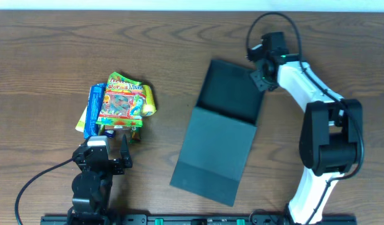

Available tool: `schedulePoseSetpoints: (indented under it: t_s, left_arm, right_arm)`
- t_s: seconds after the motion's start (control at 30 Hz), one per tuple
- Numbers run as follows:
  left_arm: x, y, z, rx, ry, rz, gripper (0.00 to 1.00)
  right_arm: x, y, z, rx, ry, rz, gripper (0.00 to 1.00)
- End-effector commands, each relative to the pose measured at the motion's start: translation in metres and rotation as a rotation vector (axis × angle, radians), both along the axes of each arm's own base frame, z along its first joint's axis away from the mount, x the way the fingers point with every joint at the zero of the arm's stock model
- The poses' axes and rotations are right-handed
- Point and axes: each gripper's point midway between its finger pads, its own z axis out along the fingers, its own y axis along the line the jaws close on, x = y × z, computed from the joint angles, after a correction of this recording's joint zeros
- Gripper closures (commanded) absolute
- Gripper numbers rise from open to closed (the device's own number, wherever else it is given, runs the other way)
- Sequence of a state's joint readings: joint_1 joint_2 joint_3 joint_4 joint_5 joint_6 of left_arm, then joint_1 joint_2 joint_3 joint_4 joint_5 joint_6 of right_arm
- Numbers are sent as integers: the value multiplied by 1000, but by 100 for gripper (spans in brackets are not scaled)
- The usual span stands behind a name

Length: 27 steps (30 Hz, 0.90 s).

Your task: Pack container

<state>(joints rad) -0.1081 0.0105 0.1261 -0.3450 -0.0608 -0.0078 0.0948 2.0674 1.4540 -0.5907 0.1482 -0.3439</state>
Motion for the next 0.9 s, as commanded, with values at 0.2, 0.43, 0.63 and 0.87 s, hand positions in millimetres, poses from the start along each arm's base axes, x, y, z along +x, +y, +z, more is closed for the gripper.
schedulePoseSetpoints:
  t_s: [0.2, 0.43, 0.63, 0.87]
  left_arm:
    - [-2, 4, -12, -4, 32, 27, 5]
    - [-2, 4, -12, -4, 32, 27, 4]
    - [-2, 4, -12, -4, 32, 27, 5]
    - [-2, 4, -12, -4, 32, 27, 4]
  right_arm:
    - [-4, -58, 0, 77, -20, -381, 72]
    - [-6, -69, 0, 160, -54, -625, 97]
    - [-7, -69, 0, 227, -80, -805, 99]
    - [-11, -75, -1, 210, -75, -834, 99]
